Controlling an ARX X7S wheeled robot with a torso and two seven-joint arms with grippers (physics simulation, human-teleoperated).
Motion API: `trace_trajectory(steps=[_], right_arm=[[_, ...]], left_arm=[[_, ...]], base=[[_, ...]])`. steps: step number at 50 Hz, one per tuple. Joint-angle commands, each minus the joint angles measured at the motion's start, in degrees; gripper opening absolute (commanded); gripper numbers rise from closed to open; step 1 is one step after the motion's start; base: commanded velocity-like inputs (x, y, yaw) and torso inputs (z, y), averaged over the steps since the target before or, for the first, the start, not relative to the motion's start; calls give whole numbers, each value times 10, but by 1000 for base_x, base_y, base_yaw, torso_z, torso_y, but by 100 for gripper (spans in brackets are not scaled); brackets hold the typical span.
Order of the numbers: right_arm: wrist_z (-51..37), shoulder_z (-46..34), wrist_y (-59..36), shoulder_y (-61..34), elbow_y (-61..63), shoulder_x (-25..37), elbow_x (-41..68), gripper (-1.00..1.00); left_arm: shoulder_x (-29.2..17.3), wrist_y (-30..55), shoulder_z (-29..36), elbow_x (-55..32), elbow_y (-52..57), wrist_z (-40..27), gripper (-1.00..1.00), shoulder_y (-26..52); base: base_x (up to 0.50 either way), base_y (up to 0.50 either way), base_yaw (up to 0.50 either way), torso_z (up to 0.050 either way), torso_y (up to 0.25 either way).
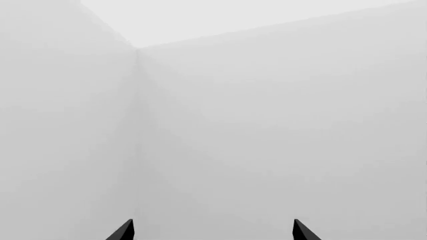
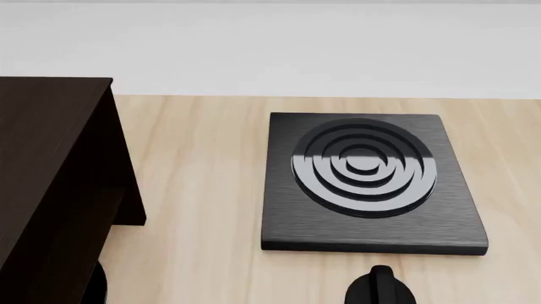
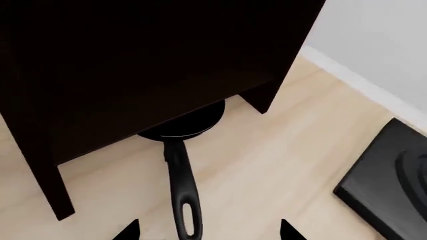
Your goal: Put the frying pan under the cabinet shelf.
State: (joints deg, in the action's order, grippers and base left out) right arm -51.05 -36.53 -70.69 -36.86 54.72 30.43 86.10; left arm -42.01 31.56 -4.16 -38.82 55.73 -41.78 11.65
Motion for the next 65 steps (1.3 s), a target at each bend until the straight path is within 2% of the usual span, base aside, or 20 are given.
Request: trace_trajectory(steps=[1,6,14,16,19,21,25,27,33,49,59,65], right_arm=[[-248,224,-161,32,52,-64,315,100],[-388,250,-173,20,52,-74,448,100],[-389,320,-192,3,53,-50,493,100],[-389,331,-192,-1,53,-46,503,100],[-389,366,-193,-11,53,-32,528,100],[-389,407,-193,-15,53,-18,555,100],[-389,498,-193,-18,53,17,617,100],[-389,626,-193,8,53,58,695,100],[-389,769,-193,61,53,89,765,100],[-389,1041,-193,191,53,87,875,100],[-387,1126,-193,231,53,67,894,100],[-383,1206,-154,234,53,69,900,100]], left_arm=[[-3,7,7,-9,1,-8,100,14],[-6,20,13,-24,-2,-14,100,36],[-8,25,15,-30,-3,-19,100,45],[0,-2,25,2,-11,-7,100,20],[-9,25,20,-31,-4,-21,100,49],[0,-4,30,3,-15,-7,100,23],[2,-8,36,10,-19,-5,100,23],[8,-11,49,18,-28,-2,100,29],[16,-14,67,29,-41,3,100,38],[23,-24,87,44,-57,9,100,39],[24,-32,90,49,-64,13,100,34],[22,-37,86,47,-62,13,100,28]], base=[[0,0,0,0,0],[0,0,0,0,0],[0,0,0,0,0],[0,0,0,0,0],[0,0,0,0,0],[0,0,0,0,0],[0,0,0,0,0],[0,0,0,0,0],[0,0,0,0,0],[0,0,-1,0,0],[10,0,-9,0,0],[7,-4,-10,0,0]])
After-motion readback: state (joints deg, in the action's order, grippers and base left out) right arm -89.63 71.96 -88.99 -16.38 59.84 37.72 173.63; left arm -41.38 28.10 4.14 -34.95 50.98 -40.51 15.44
